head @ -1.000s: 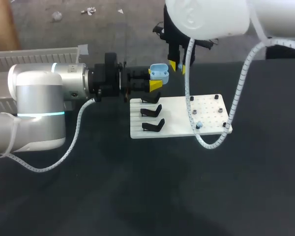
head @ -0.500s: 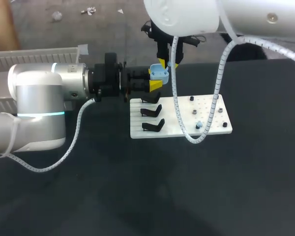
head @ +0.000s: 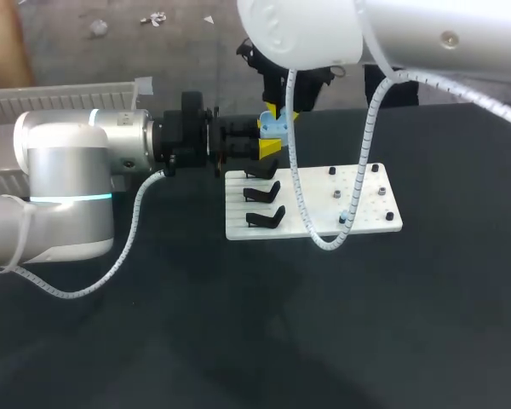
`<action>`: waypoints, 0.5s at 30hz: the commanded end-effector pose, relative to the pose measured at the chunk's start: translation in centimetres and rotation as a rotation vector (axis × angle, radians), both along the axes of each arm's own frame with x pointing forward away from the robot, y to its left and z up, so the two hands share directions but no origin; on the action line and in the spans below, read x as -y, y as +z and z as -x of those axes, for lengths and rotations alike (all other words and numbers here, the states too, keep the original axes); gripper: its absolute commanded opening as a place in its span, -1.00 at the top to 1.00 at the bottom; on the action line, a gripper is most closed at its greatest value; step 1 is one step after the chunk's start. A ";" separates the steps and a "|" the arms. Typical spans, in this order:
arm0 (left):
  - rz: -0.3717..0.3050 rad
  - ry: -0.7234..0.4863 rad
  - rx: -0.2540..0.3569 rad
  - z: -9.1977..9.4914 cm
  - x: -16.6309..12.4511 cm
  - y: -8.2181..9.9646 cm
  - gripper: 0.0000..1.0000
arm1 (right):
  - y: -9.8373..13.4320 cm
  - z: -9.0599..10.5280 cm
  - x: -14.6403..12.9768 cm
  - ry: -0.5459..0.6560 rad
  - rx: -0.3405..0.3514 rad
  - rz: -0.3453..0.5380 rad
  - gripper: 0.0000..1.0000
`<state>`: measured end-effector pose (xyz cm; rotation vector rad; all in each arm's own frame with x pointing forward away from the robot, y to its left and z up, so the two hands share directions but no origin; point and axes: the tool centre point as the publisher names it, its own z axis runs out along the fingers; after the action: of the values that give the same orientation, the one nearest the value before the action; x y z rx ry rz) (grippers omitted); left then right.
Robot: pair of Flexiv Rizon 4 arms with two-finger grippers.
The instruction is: Pick up each earbud case from the left stands, insert the matching earbuds, close the lid, and place the case in the box.
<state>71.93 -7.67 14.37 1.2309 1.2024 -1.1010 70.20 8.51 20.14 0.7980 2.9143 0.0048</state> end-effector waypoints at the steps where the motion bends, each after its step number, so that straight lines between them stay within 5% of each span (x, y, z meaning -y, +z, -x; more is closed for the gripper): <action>1: 0.004 0.006 0.004 0.2 0.0 -0.1 1.00 | -0.3 -0.2 -0.3 0.001 -0.001 0.002 1.00; 15: 0.004 0.006 0.004 0.2 0.0 -0.1 1.00 | -0.9 -0.5 -0.5 -0.006 -0.007 -0.010 1.00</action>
<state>71.93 -7.67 14.37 1.2309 1.2024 -1.1010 70.52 8.86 19.34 0.8089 2.9170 0.0218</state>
